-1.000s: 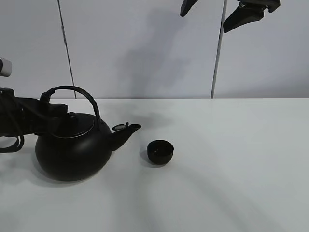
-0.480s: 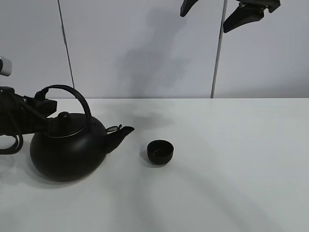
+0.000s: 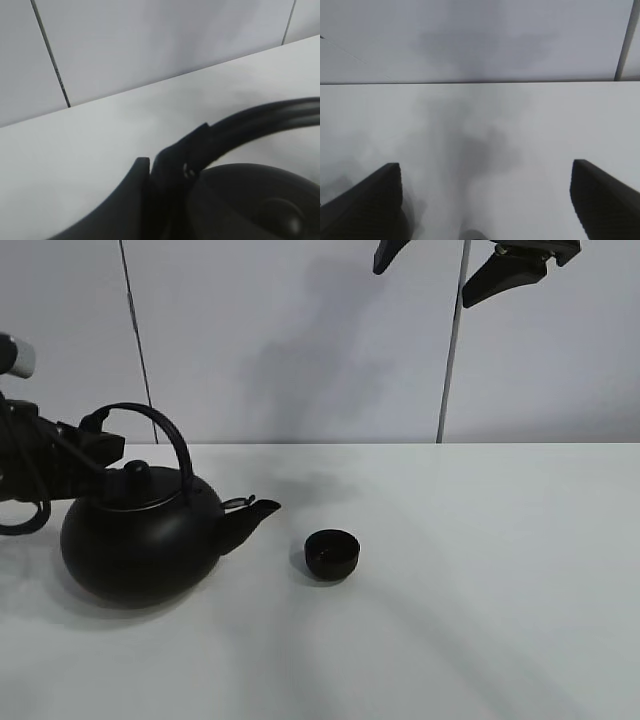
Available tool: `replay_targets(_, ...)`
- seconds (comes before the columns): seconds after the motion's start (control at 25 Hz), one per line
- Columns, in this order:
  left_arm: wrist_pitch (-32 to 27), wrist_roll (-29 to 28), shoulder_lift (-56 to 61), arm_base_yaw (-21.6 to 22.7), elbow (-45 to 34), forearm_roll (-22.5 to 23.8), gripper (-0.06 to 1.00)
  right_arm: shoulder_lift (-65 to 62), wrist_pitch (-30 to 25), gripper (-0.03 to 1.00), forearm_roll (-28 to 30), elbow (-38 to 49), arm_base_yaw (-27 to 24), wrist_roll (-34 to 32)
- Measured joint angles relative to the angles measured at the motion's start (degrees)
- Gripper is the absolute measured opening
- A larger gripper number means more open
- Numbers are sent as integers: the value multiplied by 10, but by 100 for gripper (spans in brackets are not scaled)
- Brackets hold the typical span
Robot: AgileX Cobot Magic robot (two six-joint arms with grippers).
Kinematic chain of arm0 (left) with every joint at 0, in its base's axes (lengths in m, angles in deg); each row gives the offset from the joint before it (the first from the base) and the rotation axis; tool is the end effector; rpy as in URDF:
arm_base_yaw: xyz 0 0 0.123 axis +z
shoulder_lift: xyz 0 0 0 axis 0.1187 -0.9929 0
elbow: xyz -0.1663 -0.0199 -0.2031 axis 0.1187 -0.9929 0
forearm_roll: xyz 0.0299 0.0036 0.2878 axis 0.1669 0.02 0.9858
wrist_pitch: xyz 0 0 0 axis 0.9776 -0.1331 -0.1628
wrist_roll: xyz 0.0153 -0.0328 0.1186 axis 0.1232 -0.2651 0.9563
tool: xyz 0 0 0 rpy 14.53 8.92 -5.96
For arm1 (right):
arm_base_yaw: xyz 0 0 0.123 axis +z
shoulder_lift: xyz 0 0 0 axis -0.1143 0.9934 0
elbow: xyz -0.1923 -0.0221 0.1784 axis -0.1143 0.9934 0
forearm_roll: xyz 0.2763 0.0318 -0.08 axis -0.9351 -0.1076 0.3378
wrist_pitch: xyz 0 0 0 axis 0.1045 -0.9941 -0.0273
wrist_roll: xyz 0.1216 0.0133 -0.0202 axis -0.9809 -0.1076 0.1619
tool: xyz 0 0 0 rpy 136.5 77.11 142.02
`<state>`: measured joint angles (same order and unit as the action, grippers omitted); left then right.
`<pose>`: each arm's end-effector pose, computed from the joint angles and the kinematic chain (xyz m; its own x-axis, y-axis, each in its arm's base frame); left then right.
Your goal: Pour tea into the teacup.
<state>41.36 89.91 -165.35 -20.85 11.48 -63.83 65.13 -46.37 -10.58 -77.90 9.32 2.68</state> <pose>0.3127 -0.1003 0.0563 -0.2098 0.1946 -0.9582 0.4342 0.8966 0.0870 0.4385 0.1408 0.2742 -0.7172 0.0569 -0.6946 -0.1846 0.9455 0.2681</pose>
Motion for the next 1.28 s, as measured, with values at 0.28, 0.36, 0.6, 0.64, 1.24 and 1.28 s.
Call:
replay_targets(0.28, -57, 3, 14, -33, 62, 6, 10, 0, 3, 63, 0, 0, 0, 0)
replay_targets(0.36, -69, 3, 14, -42, 77, 6, 10, 0, 5, 63, 0, 0, 0, 0)
replay_targets(0.6, -134, 17, 14, -57, 113, 12, 10, 0, 6, 63, 0, 0, 0, 0)
replay_targets(0.64, -140, 19, 13, -58, 118, 12, 10, 0, 6, 63, 0, 0, 0, 0)
replay_targets(1.24, -195, 29, -27, -58, 190, 39, 10, 0, 10, 63, 0, 0, 0, 0)
replay_targets(1.28, -199, 30, -29, -59, 195, 39, 10, 0, 11, 63, 0, 0, 0, 0)
